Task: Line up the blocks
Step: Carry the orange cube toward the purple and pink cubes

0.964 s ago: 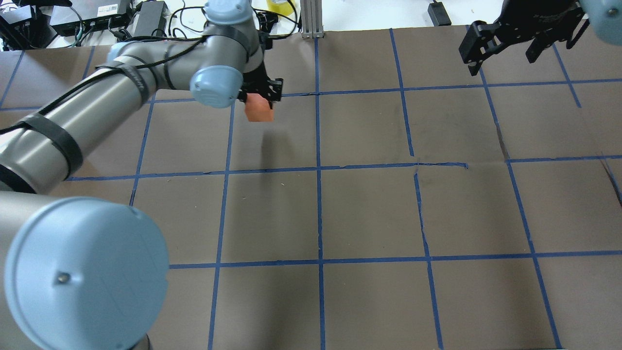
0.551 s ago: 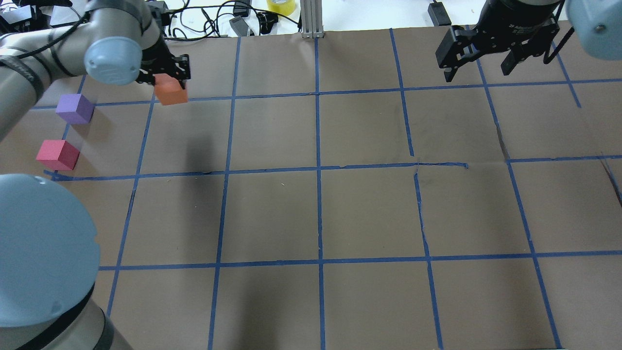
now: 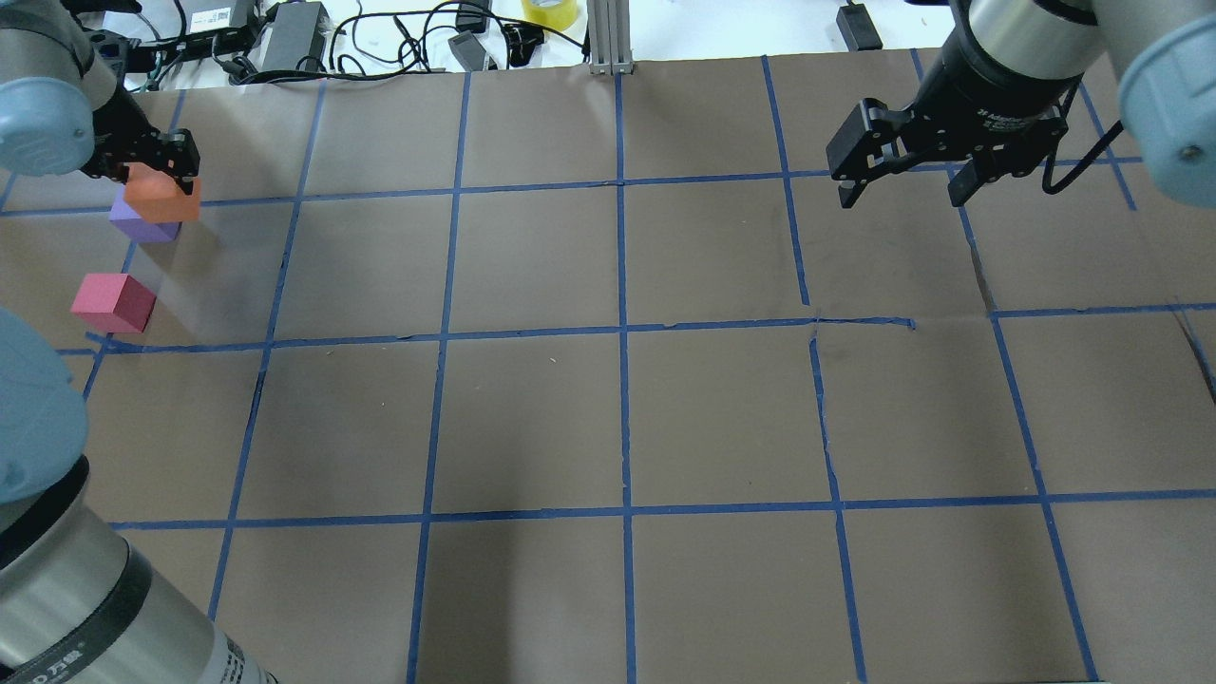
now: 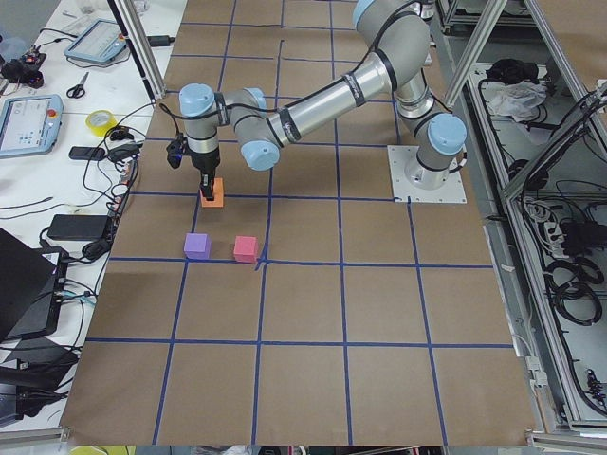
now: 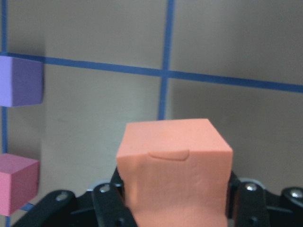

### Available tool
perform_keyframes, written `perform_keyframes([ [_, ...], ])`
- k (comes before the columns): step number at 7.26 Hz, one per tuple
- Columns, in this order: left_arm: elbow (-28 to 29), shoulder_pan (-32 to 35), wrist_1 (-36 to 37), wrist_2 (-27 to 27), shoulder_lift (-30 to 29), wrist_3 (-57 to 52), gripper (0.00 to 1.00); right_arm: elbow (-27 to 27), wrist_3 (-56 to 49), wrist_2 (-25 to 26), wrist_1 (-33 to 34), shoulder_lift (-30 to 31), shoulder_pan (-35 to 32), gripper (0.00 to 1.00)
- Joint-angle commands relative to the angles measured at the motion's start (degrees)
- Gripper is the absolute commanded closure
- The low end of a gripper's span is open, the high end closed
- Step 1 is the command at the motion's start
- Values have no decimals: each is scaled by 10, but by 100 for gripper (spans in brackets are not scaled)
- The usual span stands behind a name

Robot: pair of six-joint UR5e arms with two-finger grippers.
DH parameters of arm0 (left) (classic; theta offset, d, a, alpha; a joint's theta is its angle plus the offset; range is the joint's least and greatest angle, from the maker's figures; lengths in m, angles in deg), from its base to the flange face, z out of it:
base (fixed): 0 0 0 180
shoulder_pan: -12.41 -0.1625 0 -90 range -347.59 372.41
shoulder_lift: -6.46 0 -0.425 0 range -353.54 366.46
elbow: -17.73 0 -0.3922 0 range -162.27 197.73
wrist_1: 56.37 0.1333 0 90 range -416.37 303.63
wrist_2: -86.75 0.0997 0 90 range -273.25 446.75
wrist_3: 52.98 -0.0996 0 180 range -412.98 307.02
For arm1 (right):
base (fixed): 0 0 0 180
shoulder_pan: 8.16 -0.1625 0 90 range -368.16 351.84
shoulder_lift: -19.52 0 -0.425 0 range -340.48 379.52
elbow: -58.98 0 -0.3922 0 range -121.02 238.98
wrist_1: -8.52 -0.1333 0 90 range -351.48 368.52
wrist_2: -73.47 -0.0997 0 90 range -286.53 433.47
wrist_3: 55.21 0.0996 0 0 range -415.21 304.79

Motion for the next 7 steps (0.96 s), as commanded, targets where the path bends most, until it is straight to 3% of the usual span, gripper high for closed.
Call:
perform_keyframes([
  [1, 23, -62, 1, -66, -27, -51, 100, -6, 29, 31, -1, 13, 0, 0],
  [3, 48, -79, 0, -80, -55, -100, 100, -8, 36, 40, -2, 15, -1, 0],
  [7, 44, -82, 1, -72, -67, -117, 100, -8, 35, 32, -15, 13, -1, 0],
])
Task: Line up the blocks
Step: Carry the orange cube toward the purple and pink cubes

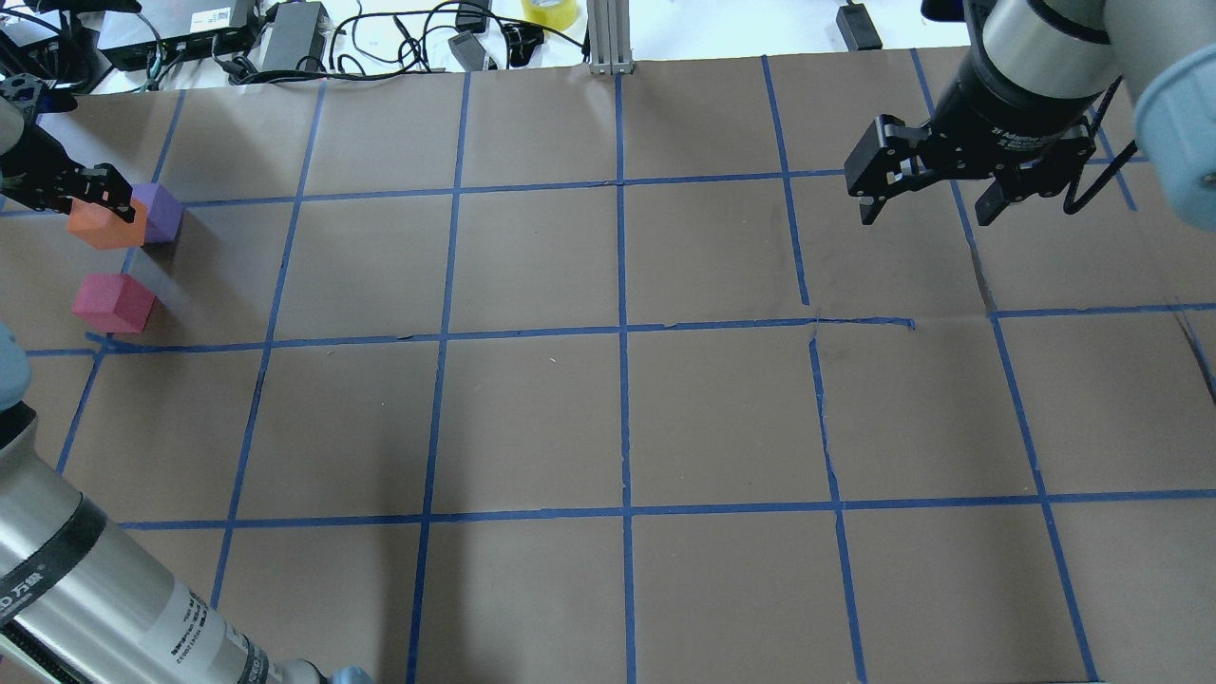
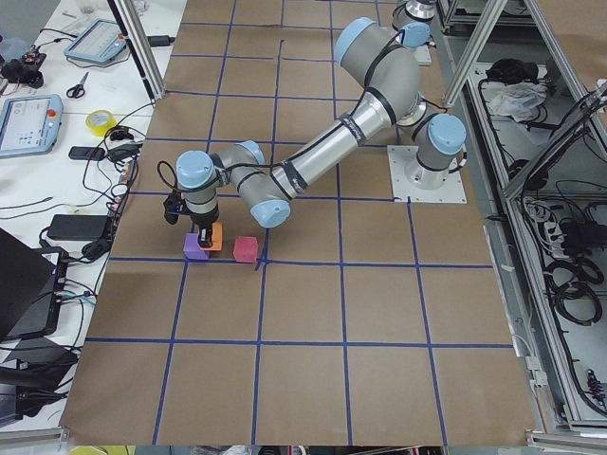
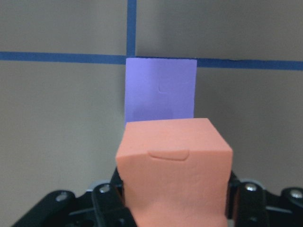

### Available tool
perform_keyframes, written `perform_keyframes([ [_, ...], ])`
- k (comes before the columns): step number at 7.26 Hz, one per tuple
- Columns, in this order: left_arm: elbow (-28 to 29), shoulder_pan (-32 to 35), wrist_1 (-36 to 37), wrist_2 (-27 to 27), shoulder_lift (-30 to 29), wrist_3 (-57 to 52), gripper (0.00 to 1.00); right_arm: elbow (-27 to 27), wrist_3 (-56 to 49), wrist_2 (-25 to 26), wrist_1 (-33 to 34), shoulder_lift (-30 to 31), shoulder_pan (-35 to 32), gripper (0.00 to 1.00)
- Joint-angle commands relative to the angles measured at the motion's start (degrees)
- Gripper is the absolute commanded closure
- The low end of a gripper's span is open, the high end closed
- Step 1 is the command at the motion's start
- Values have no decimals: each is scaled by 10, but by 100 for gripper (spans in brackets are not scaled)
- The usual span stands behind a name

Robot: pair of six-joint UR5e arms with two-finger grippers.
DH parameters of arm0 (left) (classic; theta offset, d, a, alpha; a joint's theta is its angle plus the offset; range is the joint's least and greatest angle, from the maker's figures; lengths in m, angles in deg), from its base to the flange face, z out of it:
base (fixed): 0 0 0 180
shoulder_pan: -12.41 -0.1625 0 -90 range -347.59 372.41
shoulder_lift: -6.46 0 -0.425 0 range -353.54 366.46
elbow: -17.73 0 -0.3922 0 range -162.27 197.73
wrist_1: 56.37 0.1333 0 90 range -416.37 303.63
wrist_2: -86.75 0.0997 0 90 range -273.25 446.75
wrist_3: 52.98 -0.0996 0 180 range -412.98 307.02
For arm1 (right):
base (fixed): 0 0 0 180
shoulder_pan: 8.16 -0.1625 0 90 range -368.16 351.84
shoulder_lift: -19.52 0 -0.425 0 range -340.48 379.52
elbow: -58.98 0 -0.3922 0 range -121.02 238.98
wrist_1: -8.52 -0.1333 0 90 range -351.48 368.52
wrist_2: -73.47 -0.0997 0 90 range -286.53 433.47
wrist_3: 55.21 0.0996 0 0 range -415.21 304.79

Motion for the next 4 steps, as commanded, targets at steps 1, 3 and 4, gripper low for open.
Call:
perform_keyframes([
  [1, -2, 0, 0, 5, -6, -9, 100, 0, 0, -1, 0, -1, 0, 0],
  [3, -5, -1, 0, 5, -12, -32, 100, 0, -4, -1, 0, -1, 0, 0],
  [4, -5, -1, 0, 5, -15, -32, 100, 0, -10, 6, 7, -2, 0, 0],
])
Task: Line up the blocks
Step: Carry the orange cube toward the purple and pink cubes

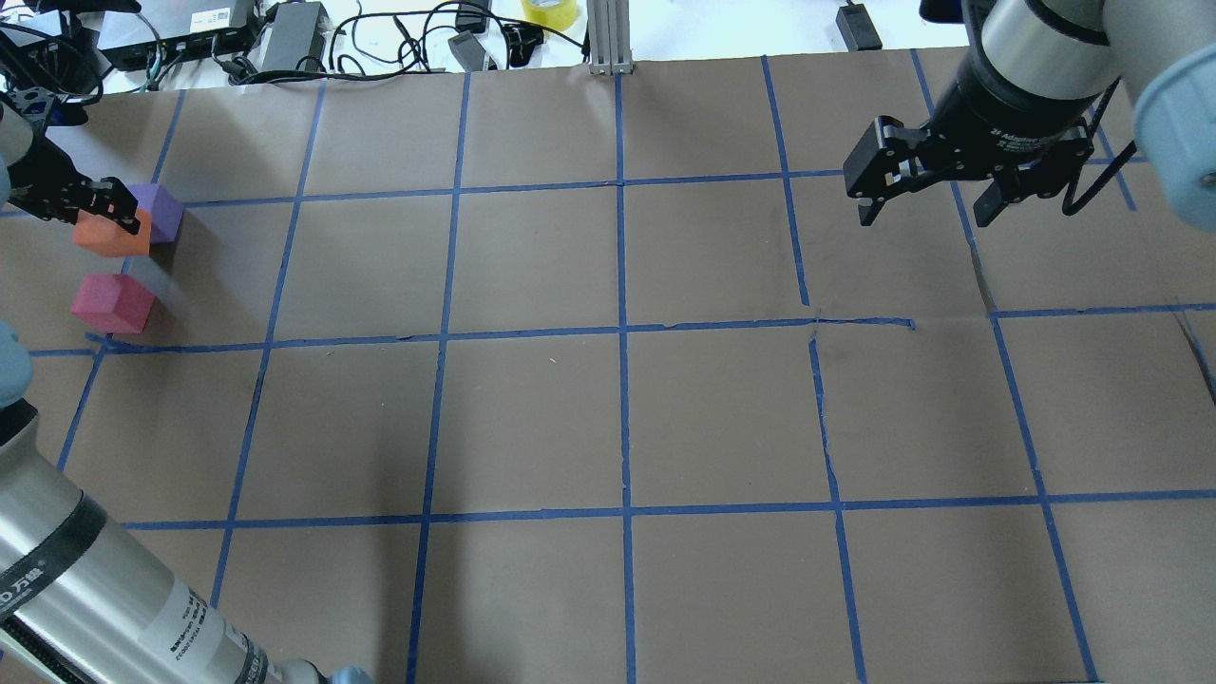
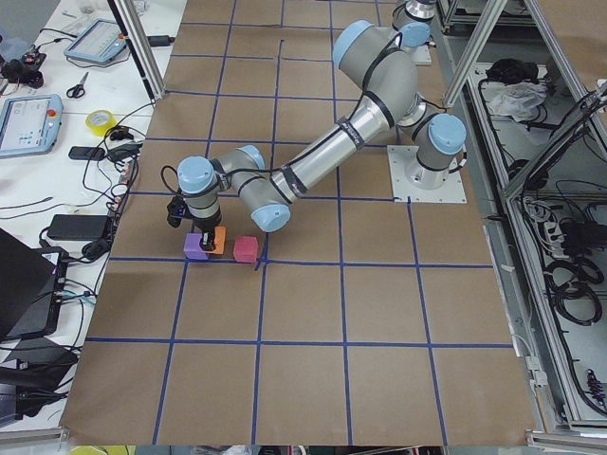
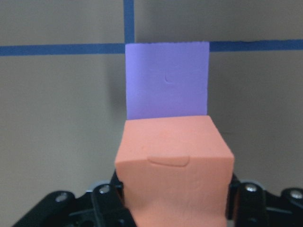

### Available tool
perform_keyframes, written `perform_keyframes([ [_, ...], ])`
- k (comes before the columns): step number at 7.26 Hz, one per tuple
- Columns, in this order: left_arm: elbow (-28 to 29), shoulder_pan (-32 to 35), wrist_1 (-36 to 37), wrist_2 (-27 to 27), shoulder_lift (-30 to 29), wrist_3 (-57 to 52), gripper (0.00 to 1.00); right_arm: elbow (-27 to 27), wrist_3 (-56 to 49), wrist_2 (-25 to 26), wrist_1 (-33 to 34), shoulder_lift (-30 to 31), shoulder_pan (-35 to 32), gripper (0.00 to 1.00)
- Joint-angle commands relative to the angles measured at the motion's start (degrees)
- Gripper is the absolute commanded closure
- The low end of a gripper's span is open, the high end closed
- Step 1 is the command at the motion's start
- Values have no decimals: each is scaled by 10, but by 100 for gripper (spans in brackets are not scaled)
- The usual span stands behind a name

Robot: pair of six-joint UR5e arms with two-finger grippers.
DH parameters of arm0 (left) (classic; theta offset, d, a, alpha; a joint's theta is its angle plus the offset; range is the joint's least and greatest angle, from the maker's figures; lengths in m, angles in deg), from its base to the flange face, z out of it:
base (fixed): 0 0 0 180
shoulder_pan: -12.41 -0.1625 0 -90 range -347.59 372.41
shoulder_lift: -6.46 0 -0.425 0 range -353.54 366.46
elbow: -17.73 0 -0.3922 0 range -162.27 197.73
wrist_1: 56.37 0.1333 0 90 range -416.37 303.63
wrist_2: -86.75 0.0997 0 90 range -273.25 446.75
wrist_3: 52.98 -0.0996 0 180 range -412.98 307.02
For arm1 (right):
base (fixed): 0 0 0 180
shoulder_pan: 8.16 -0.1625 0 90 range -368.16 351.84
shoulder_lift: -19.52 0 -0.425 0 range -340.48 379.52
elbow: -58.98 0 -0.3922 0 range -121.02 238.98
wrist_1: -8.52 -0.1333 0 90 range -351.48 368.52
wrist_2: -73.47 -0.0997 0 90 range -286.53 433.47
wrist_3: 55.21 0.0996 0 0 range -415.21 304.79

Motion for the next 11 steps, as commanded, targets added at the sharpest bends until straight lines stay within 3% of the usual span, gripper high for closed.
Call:
perform_keyframes([
  [1, -1, 0, 1, 1, -5, -6, 100, 0, -6, 5, 6, 0, 0, 0],
  [11, -21, 0, -2, 19, 11, 0, 100, -2, -5, 9, 6, -1, 1, 0],
])
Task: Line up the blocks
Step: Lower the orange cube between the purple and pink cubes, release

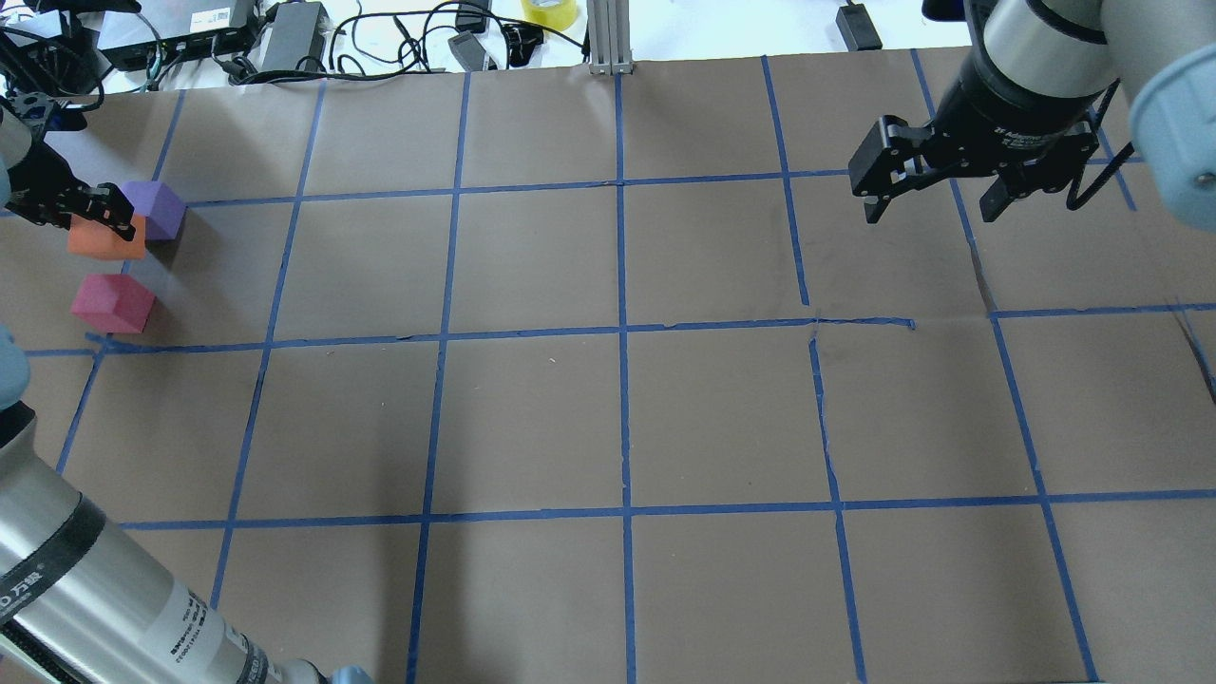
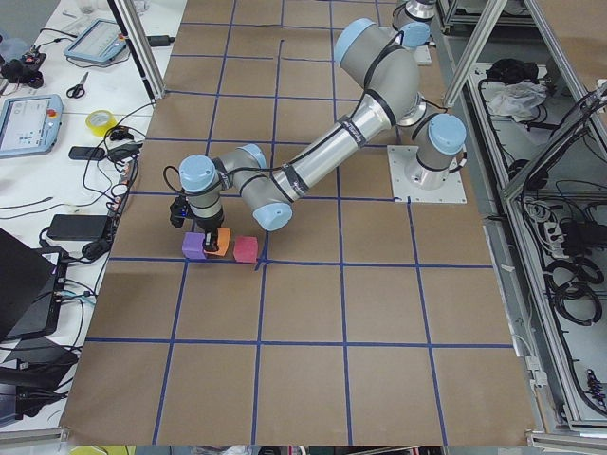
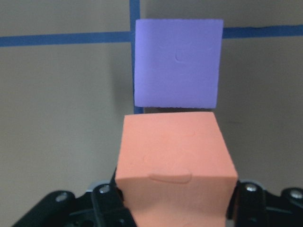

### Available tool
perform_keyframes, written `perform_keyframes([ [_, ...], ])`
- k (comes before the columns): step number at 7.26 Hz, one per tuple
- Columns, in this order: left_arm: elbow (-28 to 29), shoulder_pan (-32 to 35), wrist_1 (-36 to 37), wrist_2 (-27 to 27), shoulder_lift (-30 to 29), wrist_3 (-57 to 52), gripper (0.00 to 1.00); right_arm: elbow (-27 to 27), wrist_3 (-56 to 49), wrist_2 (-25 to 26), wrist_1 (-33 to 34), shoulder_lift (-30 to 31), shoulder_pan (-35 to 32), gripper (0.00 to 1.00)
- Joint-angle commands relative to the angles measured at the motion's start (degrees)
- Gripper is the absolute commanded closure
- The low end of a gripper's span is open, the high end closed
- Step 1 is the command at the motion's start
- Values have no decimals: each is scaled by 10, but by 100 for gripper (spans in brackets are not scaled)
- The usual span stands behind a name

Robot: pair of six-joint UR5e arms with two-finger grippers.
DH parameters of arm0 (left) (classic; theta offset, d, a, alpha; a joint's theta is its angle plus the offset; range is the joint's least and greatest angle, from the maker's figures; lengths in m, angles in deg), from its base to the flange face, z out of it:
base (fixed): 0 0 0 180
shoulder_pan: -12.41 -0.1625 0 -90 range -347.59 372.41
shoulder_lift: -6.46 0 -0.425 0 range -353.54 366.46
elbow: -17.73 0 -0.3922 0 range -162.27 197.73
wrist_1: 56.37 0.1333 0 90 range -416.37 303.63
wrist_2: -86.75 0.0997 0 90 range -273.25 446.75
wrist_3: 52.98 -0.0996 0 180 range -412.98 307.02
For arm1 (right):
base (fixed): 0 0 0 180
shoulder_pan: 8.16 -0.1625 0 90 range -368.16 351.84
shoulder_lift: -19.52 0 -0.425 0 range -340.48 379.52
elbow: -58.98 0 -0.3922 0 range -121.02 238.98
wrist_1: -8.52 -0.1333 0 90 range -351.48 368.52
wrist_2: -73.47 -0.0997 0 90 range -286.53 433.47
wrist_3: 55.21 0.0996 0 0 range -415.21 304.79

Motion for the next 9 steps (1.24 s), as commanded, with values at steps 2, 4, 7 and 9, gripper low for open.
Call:
perform_keyframes([
  [2, -14, -5, 3, -2, 0, -5, 100, 0, 0, 0, 0, -1, 0, 0],
  [4, -14, -6, 7, -2, -6, -7, 100, -1, 0, 0, 0, -1, 0, 0],
  [7, -13, -6, 9, -2, -14, -9, 100, -1, 0, 0, -1, -2, 0, 0],
  [9, -14, -6, 10, -2, -15, -9, 100, -1, 0, 1, -1, -2, 0, 0],
])
